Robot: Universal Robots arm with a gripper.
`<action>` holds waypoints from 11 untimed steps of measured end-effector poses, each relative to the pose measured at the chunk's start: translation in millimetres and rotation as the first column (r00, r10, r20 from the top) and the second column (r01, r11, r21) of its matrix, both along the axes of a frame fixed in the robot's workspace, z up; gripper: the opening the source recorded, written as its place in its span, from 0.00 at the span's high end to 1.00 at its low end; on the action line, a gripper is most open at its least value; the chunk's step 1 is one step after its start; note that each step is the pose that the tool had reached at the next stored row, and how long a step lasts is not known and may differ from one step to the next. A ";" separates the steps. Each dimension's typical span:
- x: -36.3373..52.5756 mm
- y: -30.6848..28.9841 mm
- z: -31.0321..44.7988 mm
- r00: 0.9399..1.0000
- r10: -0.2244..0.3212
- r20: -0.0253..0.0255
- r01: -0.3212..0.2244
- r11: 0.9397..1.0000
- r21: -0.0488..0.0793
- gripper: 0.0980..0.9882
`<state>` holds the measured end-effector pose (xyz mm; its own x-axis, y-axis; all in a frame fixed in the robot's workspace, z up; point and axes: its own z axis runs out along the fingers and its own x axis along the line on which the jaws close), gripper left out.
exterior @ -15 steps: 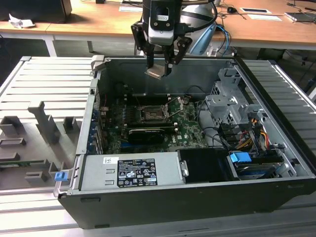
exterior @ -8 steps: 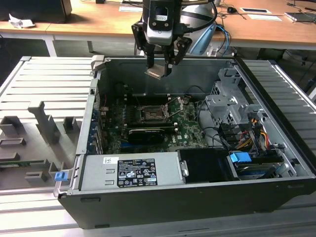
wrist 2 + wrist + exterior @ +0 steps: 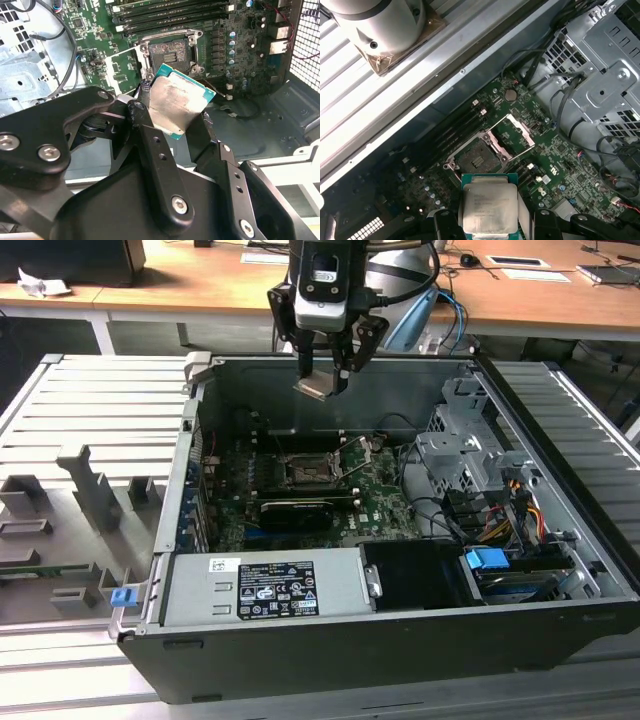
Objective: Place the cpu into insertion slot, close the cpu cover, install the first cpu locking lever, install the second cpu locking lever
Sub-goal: 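Place the cpu into insertion slot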
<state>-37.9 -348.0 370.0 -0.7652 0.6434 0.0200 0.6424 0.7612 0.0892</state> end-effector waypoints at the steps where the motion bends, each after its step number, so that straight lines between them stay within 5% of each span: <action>1: 0.0 0.0 0.0 1.000 -0.003 0.000 0.003 1.000 0.000 0.52; 11: 0.0 0.0 -0.2 0.999 -0.049 0.000 0.049 0.999 0.000 0.52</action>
